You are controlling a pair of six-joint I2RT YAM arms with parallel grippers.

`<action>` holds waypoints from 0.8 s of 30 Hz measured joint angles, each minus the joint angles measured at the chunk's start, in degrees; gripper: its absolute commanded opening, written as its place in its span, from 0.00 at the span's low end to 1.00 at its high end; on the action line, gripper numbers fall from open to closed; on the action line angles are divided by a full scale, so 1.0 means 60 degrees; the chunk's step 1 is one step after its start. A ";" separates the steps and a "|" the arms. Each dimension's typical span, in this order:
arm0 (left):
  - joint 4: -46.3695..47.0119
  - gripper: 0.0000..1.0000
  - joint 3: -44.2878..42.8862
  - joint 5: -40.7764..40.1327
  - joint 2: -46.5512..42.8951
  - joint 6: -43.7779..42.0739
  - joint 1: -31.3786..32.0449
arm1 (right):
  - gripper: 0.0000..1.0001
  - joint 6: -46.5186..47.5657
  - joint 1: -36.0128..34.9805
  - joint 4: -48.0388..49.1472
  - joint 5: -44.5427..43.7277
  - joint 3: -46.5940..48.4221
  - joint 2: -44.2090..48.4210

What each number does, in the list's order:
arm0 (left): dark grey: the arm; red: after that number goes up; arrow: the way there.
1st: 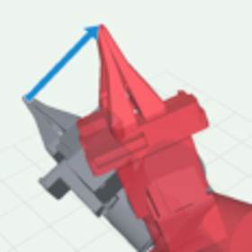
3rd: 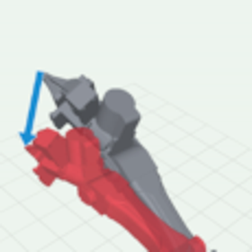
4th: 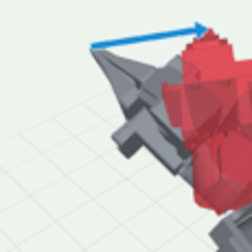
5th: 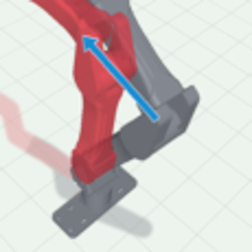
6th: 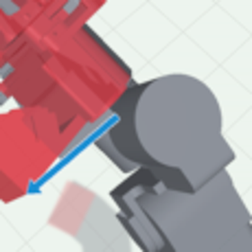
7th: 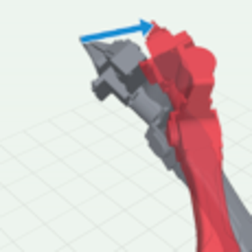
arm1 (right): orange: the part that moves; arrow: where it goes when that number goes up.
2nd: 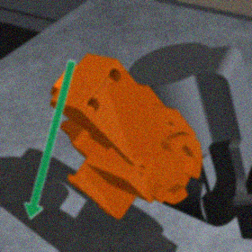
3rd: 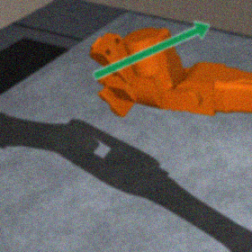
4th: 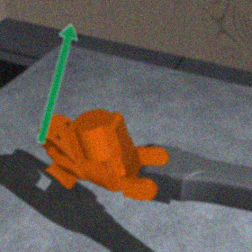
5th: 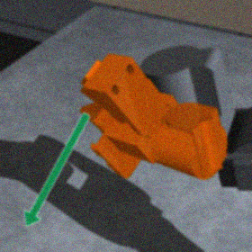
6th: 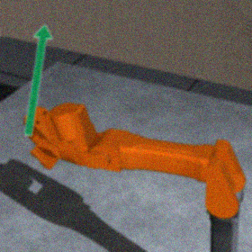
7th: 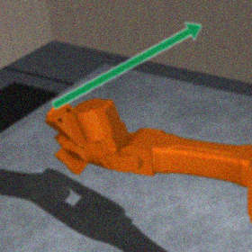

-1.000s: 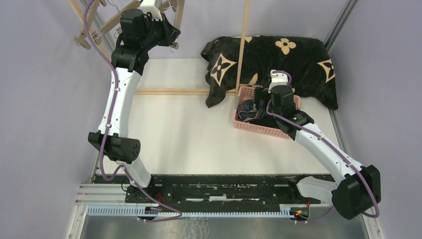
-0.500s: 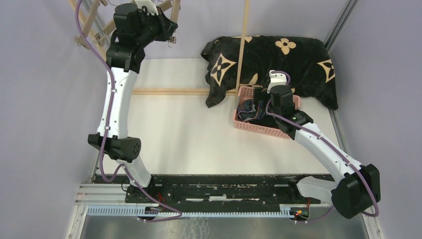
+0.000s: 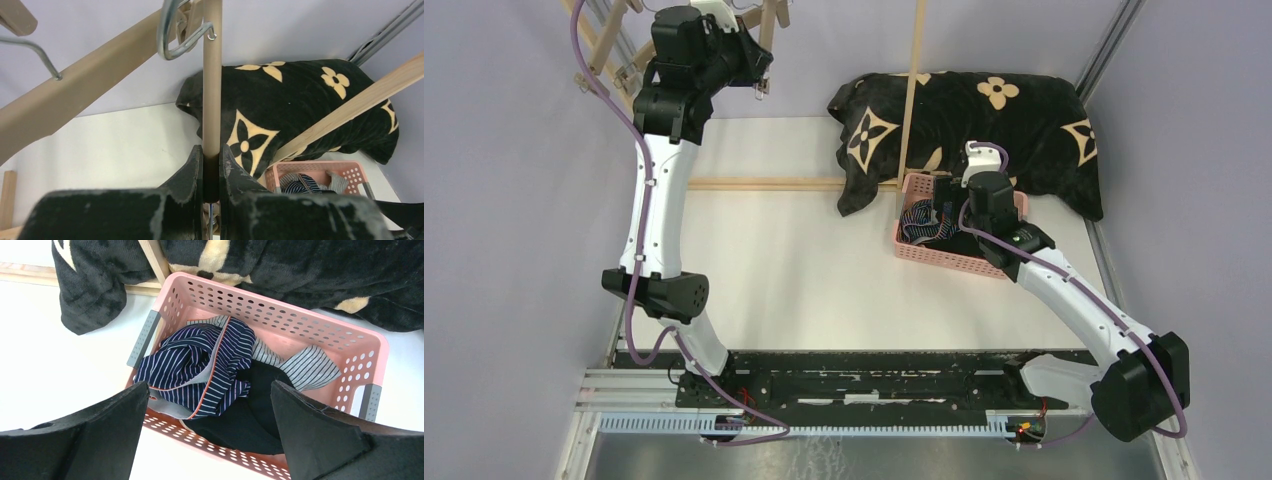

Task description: Remove the underwear clipped to the hanger

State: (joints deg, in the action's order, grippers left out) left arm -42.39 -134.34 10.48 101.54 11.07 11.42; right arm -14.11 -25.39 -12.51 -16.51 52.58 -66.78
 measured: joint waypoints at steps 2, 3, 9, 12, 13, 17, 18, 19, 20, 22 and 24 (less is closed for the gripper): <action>-0.0036 0.03 0.0036 -0.0168 0.0000 0.0000 0.0000 | 1.00 0.0000 0.0000 0.0000 0.0007 0.0000 0.0000; -0.0073 0.03 0.0069 -0.0240 0.0000 -0.0004 0.0000 | 1.00 0.0000 0.0000 0.0000 0.0007 0.0000 0.0000; -0.0280 0.03 0.0113 -0.0743 0.0000 0.0000 0.0004 | 1.00 0.0000 -0.0018 0.0047 0.0091 -0.0102 0.0000; -0.0306 0.03 0.0113 -0.0980 0.0000 0.0000 0.0004 | 1.00 -0.0004 -0.0022 0.0076 0.0186 -0.0164 0.0000; -0.0324 0.03 0.0087 -0.1013 0.0011 0.0000 0.0004 | 1.00 -0.0004 -0.0022 0.0087 0.0208 -0.0175 0.0000; -0.0433 0.03 -0.0444 -0.1137 0.0244 0.0000 0.0004 | 1.00 -0.0004 -0.0084 0.0186 0.0251 -0.0200 0.0000; -0.0437 0.03 -0.0641 -0.1166 0.0339 0.0000 0.0004 | 1.00 0.0000 -0.0084 0.0208 0.0255 -0.0204 0.0000; -0.0433 0.03 -0.0761 -0.1180 0.0408 0.0000 0.0004 | 1.00 -0.0004 -0.0098 0.0219 0.0255 -0.0208 0.0000; -0.0437 0.03 -0.0874 -0.1191 0.0477 0.0000 0.0004 | 1.00 0.0000 -0.0117 0.0229 0.0255 -0.0219 0.0011; -0.0466 0.03 -0.1042 -0.1209 0.0612 0.0000 0.0004 | 1.00 -0.0004 -0.0131 0.0229 0.0255 -0.0251 0.0022; -0.0499 0.03 -0.1115 -0.1235 0.0714 0.0000 0.0004 | 1.00 -0.0004 -0.0153 0.0226 0.0259 -0.0291 0.0044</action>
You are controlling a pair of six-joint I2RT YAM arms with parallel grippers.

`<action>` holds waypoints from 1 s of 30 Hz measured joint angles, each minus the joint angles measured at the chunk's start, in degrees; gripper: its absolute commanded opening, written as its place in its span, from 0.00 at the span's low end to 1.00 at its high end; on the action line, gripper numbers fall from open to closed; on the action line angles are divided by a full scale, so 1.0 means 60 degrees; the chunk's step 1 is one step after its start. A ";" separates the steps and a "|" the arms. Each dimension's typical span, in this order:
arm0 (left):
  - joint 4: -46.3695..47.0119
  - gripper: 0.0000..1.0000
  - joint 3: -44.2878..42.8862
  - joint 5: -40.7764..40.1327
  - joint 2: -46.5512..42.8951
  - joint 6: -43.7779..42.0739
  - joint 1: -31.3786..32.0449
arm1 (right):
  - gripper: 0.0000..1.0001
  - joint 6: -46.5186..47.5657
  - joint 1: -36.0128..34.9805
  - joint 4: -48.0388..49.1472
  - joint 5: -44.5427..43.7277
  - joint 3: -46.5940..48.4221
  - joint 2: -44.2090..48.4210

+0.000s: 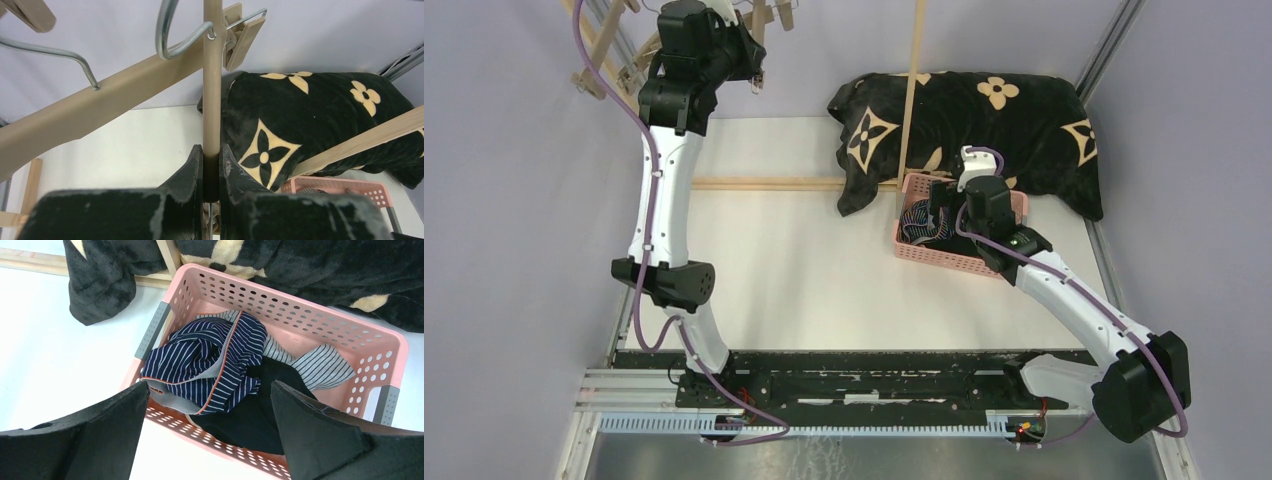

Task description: Remove the underwear clipped to the hanger

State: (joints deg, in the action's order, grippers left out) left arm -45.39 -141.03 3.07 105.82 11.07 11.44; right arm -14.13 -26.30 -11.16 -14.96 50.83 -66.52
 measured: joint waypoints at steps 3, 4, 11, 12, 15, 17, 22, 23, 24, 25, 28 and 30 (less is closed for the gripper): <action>-0.0044 0.03 0.0000 0.0000 0.0157 0.0000 0.0000 | 1.00 0.0000 -0.0036 0.0000 0.0015 -0.0015 0.0007; -0.0069 0.03 0.0000 0.0000 0.0204 0.0000 0.0000 | 1.00 0.0000 -0.0044 0.0011 0.0033 -0.0015 0.0007; 0.0011 0.03 -0.0120 0.0015 0.0459 0.0000 0.0000 | 1.00 0.0000 -0.0160 0.0204 0.0189 -0.0124 0.0015; 0.0011 0.03 -0.0171 0.0040 0.0499 0.0000 0.0000 | 1.00 0.0000 -0.0168 0.0204 0.0204 -0.0146 0.0015; 0.0073 0.04 -0.0208 0.0168 0.0557 0.0000 0.0000 | 1.00 0.0004 -0.0226 0.0208 0.0208 -0.0160 0.0015; 0.0091 0.11 -0.0189 0.0342 0.0557 0.0000 -0.0004 | 1.00 0.0004 -0.0237 0.0208 0.0208 -0.0160 0.0015; 0.0637 0.26 0.0393 0.0863 0.0390 0.0000 0.0000 | 1.00 0.0004 -0.0262 0.0204 0.0204 -0.0160 0.0015; 0.0663 0.26 0.0437 0.0892 0.0375 0.0000 0.0000 | 1.00 0.0004 -0.0277 0.0208 0.0204 -0.0160 0.0015; 0.0761 0.27 0.0565 0.0962 0.0321 0.0000 0.0000 | 1.00 0.0004 -0.0288 0.0208 0.0204 -0.0160 0.0015; 0.0798 0.26 0.0747 0.1045 0.0244 0.0000 0.0000 | 1.00 0.0004 -0.0291 0.0208 0.0204 -0.0160 0.0015; 0.0841 0.27 0.1195 0.1115 0.0076 0.0000 0.0000 | 1.00 0.0004 -0.0306 0.0208 0.0204 -0.0160 0.0015; 0.1027 0.29 0.1428 0.1140 -0.0015 0.0000 -0.0004 | 1.00 0.0004 -0.0335 0.0211 0.0200 -0.0160 0.0015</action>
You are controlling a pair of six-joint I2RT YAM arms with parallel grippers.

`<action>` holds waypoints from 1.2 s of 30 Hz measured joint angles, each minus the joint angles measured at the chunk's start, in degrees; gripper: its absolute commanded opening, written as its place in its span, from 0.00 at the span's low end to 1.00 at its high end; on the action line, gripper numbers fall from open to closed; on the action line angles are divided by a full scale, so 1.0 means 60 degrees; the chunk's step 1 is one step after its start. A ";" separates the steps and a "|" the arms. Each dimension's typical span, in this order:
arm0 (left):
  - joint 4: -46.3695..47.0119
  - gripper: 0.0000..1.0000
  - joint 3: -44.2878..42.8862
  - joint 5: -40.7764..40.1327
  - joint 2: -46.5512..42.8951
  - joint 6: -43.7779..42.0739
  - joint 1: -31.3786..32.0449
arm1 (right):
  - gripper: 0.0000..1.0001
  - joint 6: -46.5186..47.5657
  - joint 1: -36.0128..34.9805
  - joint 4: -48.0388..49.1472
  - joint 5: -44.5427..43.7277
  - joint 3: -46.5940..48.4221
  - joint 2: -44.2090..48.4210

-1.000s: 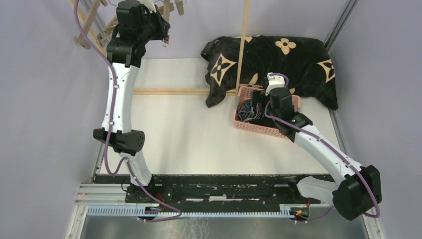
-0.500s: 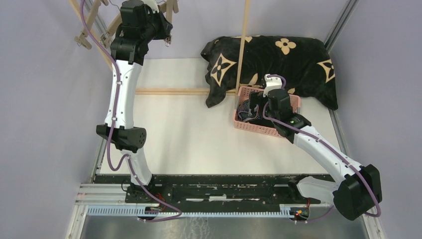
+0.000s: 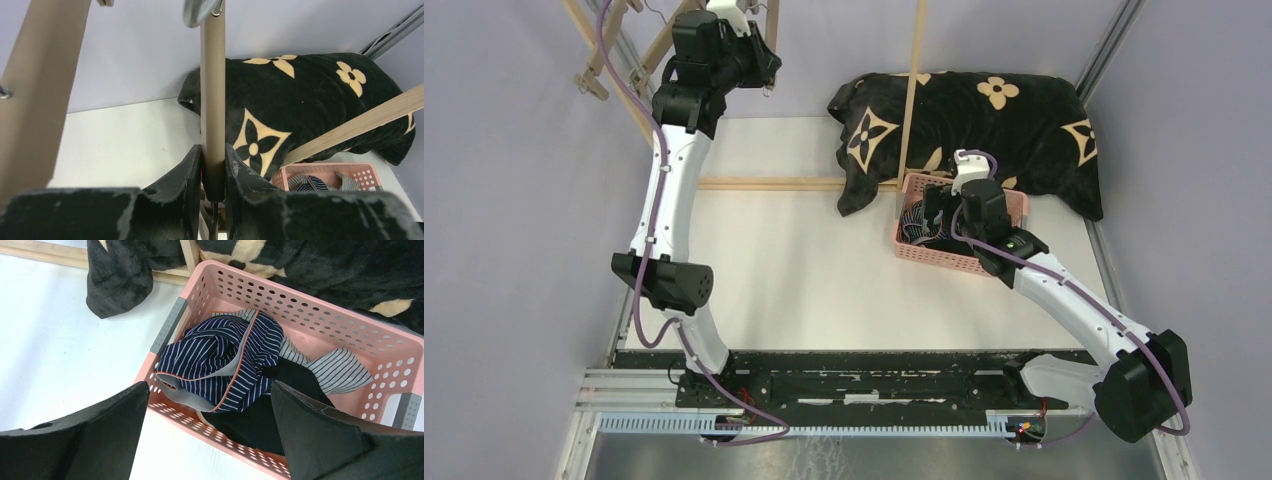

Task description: Remove the underwear clipped to the hanger

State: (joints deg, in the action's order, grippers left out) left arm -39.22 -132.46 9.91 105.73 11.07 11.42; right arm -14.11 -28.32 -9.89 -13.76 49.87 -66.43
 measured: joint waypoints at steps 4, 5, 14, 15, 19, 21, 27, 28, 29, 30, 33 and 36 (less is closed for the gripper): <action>0.0270 0.42 0.0459 0.0131 -0.0259 0.0000 0.0000 | 1.00 0.0000 -0.0018 0.0000 0.0000 0.0000 0.0000; 0.0331 0.45 0.0561 0.0160 -0.0324 0.0000 0.0000 | 1.00 0.0000 -0.0025 0.0000 0.0000 0.0000 0.0000; 0.1140 0.72 0.2065 0.0455 -0.1424 0.0004 -0.0018 | 1.00 0.0029 -0.0098 0.0004 -0.0004 0.0000 0.0000; 0.1217 0.74 0.2255 0.0470 -0.1617 0.0004 -0.0018 | 1.00 0.0044 -0.0117 0.0011 -0.0004 0.0000 0.0000; 0.1355 0.76 0.2820 0.0656 -0.2346 0.0004 -0.0015 | 1.00 0.0084 -0.0193 0.0073 -0.0007 0.0000 0.0000; 0.1432 0.76 0.3045 0.0696 -0.2645 0.0004 -0.0007 | 1.00 0.0109 -0.0240 0.0102 -0.0018 0.0000 0.0000; 0.2047 0.78 0.3909 0.0663 -0.3413 0.0007 -0.0007 | 1.00 0.0233 -0.0357 0.0277 -0.0073 -0.0036 0.0007; 0.2135 0.79 0.3982 0.0663 -0.3493 0.0007 -0.0007 | 1.00 0.0259 -0.0375 0.0335 -0.0106 -0.0073 0.0022; 0.2197 0.80 0.4029 0.0659 -0.3555 0.0007 -0.0007 | 1.00 0.0291 -0.0390 0.0386 -0.0142 -0.0127 0.0055; 0.2248 0.80 0.4069 0.0634 -0.3614 0.0007 -0.0007 | 1.00 0.0310 -0.0390 0.0419 -0.0178 -0.0175 0.0091; 0.2353 0.81 0.4153 0.0510 -0.3741 0.0004 -0.0007 | 1.00 0.0342 -0.0408 0.0444 -0.0262 -0.0310 0.0273; 0.2535 0.81 0.4484 0.0288 -0.4003 0.0004 -0.0007 | 1.00 0.0379 -0.0408 0.0506 -0.0310 -0.0357 0.0466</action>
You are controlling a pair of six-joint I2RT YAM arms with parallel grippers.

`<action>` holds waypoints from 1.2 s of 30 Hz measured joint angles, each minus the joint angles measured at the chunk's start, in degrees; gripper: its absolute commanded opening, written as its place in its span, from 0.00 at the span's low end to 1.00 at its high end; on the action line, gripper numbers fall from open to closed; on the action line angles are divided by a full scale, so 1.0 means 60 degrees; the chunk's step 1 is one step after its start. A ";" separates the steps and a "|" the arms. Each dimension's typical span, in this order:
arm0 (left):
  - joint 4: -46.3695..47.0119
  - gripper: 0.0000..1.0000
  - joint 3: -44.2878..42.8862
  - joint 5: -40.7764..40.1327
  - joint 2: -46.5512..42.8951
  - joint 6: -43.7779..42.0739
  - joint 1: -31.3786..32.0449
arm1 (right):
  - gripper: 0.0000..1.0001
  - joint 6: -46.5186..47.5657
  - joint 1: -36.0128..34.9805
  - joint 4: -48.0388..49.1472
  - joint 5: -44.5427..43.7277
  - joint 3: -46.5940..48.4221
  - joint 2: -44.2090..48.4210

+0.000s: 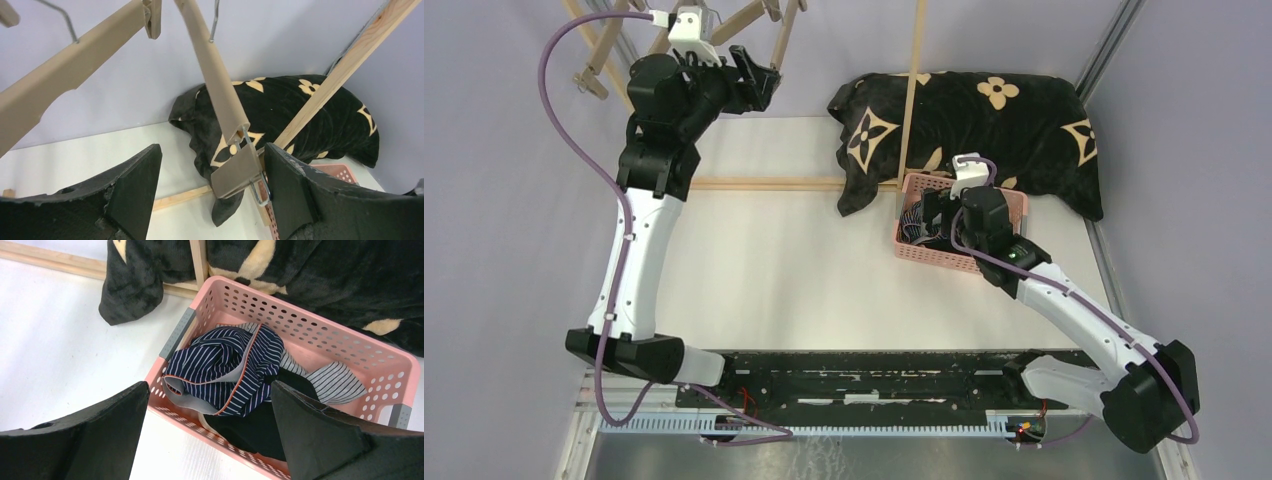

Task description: Remove the underwear clipped to the hanger

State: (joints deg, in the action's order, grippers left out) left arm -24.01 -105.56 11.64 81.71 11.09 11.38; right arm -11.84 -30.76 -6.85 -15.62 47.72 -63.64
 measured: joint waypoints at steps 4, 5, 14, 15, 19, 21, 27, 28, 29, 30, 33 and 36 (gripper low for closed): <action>0.0688 0.83 0.1009 -0.0248 -0.0663 0.0000 0.0000 | 1.00 0.0044 0.0000 0.0138 -0.0015 -0.0058 0.0200; 0.0929 0.83 0.1275 -0.0313 -0.0849 0.0000 0.0000 | 1.00 0.0055 0.0000 0.0157 -0.0015 -0.0066 0.0208; 0.2688 0.87 0.2040 -0.0710 -0.2062 -0.0011 0.0000 | 1.00 0.0131 -0.0062 0.0321 -0.0200 -0.0138 0.0226; 0.2703 0.87 0.2055 -0.0758 -0.2182 -0.0015 0.0000 | 1.00 0.0131 -0.0062 0.0342 -0.0259 -0.0153 0.0244; 0.2747 0.87 0.2703 -0.1271 -0.3045 -0.0117 0.0000 | 1.00 0.0127 -0.0091 0.0408 -0.1366 -0.0375 0.0492; 0.2830 0.87 0.3588 -0.1818 -0.3901 -0.0226 0.0000 | 1.00 0.0131 -0.0095 0.0433 -0.2014 -0.0510 0.0765; 0.2710 0.86 0.6040 -0.3920 -0.6517 -0.0295 0.0000 | 1.00 0.0168 -0.0098 0.0729 -0.3891 -0.1002 0.2248; 0.2681 0.86 0.6266 -0.4175 -0.6859 -0.0299 0.0000 | 1.00 0.0197 -0.0098 0.0820 -0.4160 -0.1075 0.2510; 0.2583 0.86 0.6444 -0.4484 -0.7176 -0.0299 0.0000 | 1.00 0.0215 -0.0098 0.0882 -0.4375 -0.1147 0.2750; 0.2492 0.86 0.6557 -0.4725 -0.7391 -0.0299 0.0000 | 1.00 0.0259 -0.0098 0.0965 -0.4590 -0.1231 0.3016; 0.2080 0.86 0.6976 -0.5464 -0.7963 -0.0295 0.0000 | 1.00 0.0361 -0.0098 0.1035 -0.5162 -0.1355 0.3690; 0.1665 0.86 0.7519 -0.5931 -0.8408 -0.0288 0.0000 | 1.00 0.0474 -0.0098 0.1075 -0.5632 -0.1370 0.4226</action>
State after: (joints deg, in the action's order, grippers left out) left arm -14.02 -60.45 -23.94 31.27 9.37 11.38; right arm -8.99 -31.35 -0.40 -49.41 39.51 -38.28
